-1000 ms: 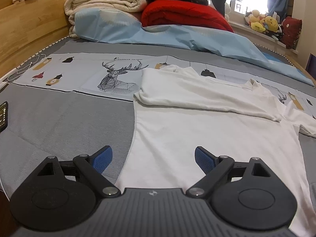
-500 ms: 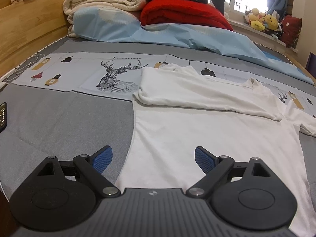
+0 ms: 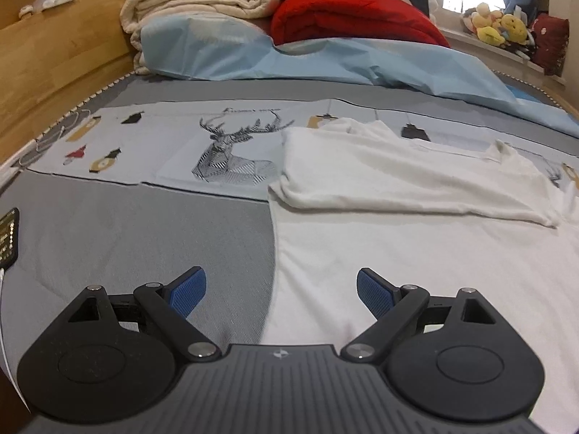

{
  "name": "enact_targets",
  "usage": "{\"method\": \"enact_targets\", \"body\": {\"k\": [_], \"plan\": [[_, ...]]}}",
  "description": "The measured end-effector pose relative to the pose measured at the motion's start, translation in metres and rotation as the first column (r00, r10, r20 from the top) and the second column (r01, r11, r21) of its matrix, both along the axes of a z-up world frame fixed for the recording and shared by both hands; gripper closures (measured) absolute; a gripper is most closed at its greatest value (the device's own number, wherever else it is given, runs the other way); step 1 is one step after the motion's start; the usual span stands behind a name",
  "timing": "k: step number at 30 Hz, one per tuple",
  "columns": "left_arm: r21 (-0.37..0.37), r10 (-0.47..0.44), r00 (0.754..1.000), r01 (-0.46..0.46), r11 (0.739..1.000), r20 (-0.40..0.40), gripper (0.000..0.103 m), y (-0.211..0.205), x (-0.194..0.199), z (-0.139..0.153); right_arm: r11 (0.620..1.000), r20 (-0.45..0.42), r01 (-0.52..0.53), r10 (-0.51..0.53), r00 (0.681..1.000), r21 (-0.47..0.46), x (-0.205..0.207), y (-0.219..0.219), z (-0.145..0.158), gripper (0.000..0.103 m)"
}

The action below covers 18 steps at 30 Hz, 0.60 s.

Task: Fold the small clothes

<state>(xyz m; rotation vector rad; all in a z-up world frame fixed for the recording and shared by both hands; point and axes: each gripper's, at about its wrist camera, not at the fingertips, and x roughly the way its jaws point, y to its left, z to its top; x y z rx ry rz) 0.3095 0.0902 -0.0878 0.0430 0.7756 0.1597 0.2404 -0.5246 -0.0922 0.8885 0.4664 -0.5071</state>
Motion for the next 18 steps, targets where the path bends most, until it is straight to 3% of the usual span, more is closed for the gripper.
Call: {"method": "enact_targets", "body": {"k": [4,8,10,13,16,17,18], "plan": [[0.004,0.033,0.999,-0.033,0.999,-0.030,0.010,0.005,0.013,-0.006,0.995,0.042,0.079,-0.082,0.996,0.068,0.015,-0.040,-0.020,0.029],[0.021,0.043,0.998,-0.042,0.999,-0.037,0.010,0.006,0.019,-0.007,0.988,0.042,0.154,-0.155,0.987,0.019,0.031,-0.062,-0.033,0.029],[0.049,0.044,0.998,-0.042,0.998,-0.035,0.010,0.005,0.020,-0.008,0.982,0.024,0.191,-0.191,0.981,0.012,0.040,-0.071,-0.040,0.029],[0.080,0.046,0.998,-0.042,0.996,-0.045,0.010,0.004,0.022,-0.011,0.968,-0.034,0.242,-0.240,0.970,0.073,0.053,-0.089,-0.063,0.029],[0.101,0.053,0.997,-0.047,0.994,-0.064,0.010,0.006,0.026,-0.013,0.969,-0.033,0.245,-0.245,0.969,-0.013,0.066,-0.088,-0.065,0.030],[0.110,0.053,0.996,-0.046,0.993,-0.067,0.010,0.007,0.028,-0.013,0.968,-0.040,0.248,-0.249,0.968,-0.032,0.072,-0.088,-0.065,0.037],[0.118,0.050,0.997,-0.042,0.992,-0.066,0.010,0.007,0.028,-0.013,0.967,-0.036,0.250,-0.251,0.967,-0.045,0.076,-0.087,-0.065,0.060]]}}
